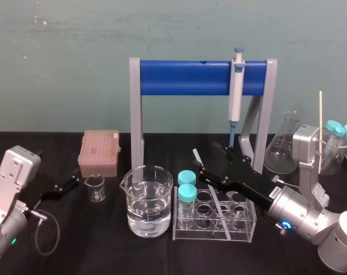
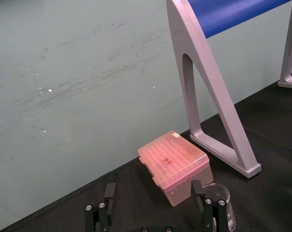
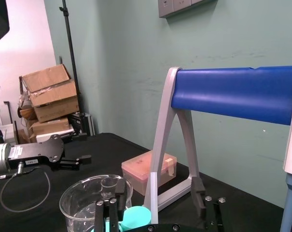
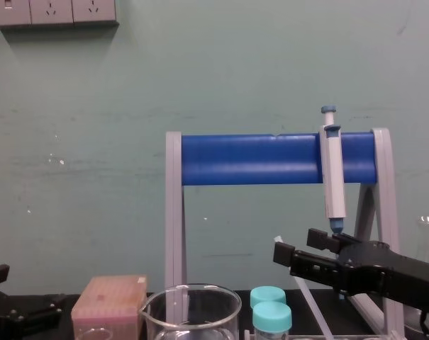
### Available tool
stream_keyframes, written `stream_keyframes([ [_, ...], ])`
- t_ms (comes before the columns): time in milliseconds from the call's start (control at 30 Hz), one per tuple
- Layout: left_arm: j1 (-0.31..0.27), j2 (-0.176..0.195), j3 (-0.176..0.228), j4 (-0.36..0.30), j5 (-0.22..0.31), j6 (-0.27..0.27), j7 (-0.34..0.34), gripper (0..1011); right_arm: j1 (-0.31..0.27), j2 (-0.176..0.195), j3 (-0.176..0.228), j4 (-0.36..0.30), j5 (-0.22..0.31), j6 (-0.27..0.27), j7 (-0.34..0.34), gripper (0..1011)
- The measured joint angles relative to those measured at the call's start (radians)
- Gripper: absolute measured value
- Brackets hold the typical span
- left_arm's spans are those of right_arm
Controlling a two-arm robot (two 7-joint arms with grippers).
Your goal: Pick up the stirring rod with one hand, then place it down.
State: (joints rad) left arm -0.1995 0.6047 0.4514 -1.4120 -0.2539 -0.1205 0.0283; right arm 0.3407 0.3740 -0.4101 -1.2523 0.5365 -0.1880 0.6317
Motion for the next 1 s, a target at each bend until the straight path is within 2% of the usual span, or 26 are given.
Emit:
stream_keyframes([
  [200, 0.000, 0.000, 0.000, 0.000, 0.000, 0.000, 0.000, 1000, 0.000, 0.001, 0.000, -0.002, 0.000, 0.006, 0.000, 996],
  [367, 0.000, 0.000, 0.000, 0.000, 0.000, 0.000, 0.000, 1000, -0.008, 0.016, 0.002, -0.032, 0.006, 0.052, -0.010, 1003],
  [600, 0.000, 0.000, 0.000, 0.000, 0.000, 0.000, 0.000, 1000, -0.069, 0.072, 0.036, -0.134, 0.013, 0.114, -0.076, 1003],
  [667, 0.000, 0.000, 0.000, 0.000, 0.000, 0.000, 0.000, 1000, -0.097, 0.092, 0.060, -0.168, 0.008, 0.124, -0.124, 1003],
  [767, 0.000, 0.000, 0.000, 0.000, 0.000, 0.000, 0.000, 1000, -0.144, 0.110, 0.112, -0.205, -0.024, 0.141, -0.232, 1003],
  [800, 0.000, 0.000, 0.000, 0.000, 0.000, 0.000, 0.000, 1000, -0.144, 0.110, 0.112, -0.205, -0.024, 0.141, -0.232, 1003],
  [900, 0.000, 0.000, 0.000, 0.000, 0.000, 0.000, 0.000, 1000, -0.171, 0.110, 0.150, -0.214, -0.083, 0.174, -0.361, 1003],
  [1000, 0.000, 0.000, 0.000, 0.000, 0.000, 0.000, 0.000, 1000, -0.175, 0.107, 0.162, -0.207, -0.117, 0.200, -0.421, 1003],
])
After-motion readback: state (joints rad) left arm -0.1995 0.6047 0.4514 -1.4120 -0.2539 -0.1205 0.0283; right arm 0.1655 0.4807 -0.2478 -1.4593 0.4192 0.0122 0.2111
